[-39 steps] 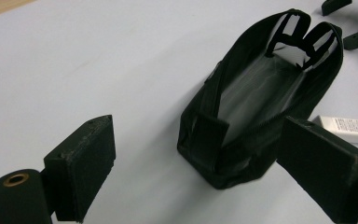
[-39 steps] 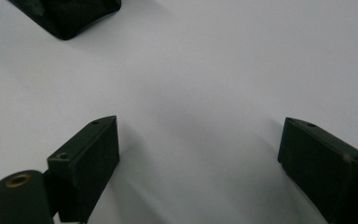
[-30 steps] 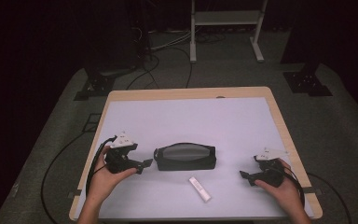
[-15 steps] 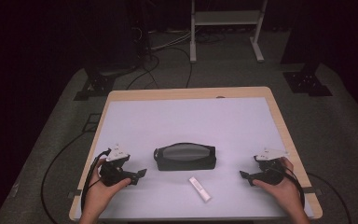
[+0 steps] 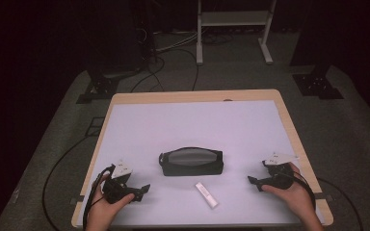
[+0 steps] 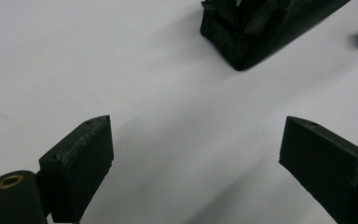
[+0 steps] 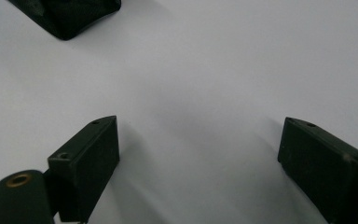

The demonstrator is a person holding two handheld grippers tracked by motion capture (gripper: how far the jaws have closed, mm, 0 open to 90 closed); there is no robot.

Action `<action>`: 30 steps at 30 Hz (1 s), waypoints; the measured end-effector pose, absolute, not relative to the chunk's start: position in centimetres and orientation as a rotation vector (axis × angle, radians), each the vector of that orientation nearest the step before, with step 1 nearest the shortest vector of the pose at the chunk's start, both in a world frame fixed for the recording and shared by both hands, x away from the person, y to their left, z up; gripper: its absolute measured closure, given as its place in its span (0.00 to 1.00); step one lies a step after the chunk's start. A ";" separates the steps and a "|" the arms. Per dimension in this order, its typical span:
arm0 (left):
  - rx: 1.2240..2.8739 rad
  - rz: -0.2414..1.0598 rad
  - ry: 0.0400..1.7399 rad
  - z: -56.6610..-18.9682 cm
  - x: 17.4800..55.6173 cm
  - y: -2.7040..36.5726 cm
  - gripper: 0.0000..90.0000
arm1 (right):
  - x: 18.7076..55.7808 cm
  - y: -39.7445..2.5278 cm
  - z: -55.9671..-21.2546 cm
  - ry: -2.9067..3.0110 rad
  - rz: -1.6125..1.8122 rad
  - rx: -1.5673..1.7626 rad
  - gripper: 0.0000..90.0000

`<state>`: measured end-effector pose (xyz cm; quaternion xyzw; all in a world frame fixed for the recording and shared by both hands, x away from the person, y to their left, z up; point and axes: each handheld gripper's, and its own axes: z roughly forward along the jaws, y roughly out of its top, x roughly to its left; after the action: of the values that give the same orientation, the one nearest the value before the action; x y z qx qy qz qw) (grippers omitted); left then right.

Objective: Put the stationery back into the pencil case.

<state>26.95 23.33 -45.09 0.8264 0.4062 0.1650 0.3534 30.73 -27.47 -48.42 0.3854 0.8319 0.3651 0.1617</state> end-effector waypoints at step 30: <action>2.120 0.520 1.155 -47.9 26.0 25.2 0.01 | 28.2 -25.8 -45.4 2.407 1.148 1.130 0.39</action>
<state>26.02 25.18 -47.93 0.8104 0.4415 0.1987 0.3300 28.24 -25.85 -45.37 0.3872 0.8248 0.3934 0.1225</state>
